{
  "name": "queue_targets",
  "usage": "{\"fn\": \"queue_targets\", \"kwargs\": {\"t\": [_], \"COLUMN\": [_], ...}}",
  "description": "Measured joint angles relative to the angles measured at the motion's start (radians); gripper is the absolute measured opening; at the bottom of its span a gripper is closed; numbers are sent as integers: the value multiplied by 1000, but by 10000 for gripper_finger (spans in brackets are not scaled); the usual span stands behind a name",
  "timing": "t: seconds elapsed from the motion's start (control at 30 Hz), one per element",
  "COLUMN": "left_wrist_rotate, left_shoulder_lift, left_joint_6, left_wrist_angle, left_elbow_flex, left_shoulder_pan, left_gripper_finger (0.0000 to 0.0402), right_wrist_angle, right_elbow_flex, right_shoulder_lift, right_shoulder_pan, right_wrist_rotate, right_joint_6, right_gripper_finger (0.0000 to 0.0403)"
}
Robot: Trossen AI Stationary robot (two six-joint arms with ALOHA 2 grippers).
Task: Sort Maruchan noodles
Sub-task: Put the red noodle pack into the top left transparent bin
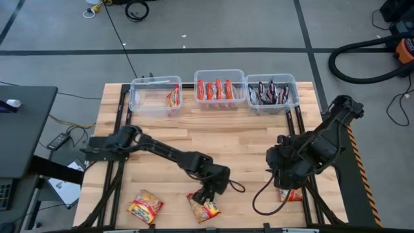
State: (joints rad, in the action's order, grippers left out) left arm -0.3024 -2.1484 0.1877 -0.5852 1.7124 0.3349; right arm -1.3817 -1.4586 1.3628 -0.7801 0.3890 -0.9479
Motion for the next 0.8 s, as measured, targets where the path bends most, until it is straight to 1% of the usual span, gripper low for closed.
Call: {"fn": "queue_targets", "kwargs": {"t": [0.07,0.17,0.27,0.37,0.43,0.5,0.67,0.8], "left_wrist_rotate": [-27,-75,-71,-25,4,10,-35,-59], "left_shoulder_lift": [-28,-63,-87,-93,-92,-86,-80,-107], "left_joint_6": [15,14,34,31,8,-23,-98,-124], "left_wrist_angle": [-5,-4,-5,-9,-8,-11,-66,-85], "left_elbow_flex": [6,10,10,10,10,10,59,62], "left_shoulder_pan": [4,12,24,35,39,39,26,-6], "left_gripper_finger": [186,182,174,170,170,170,170,178], "right_wrist_angle": [-6,-5,-5,-5,-4,-4,-4,-3], "right_elbow_flex": [0,0,0,0,0,0,0,0], "right_shoulder_lift": [0,0,0,0,0,0,0,0], "right_shoulder_pan": [-8,-17,-24,-24,-23,-24,-24,-23], "right_wrist_rotate": [-25,-48,-53,-77,-79,-80,-85,-88], "right_joint_6": [-3,-3,-3,-3,-16,-41,-56,-62], "right_gripper_finger": [251,263,266,264,264,264,264,264]}}
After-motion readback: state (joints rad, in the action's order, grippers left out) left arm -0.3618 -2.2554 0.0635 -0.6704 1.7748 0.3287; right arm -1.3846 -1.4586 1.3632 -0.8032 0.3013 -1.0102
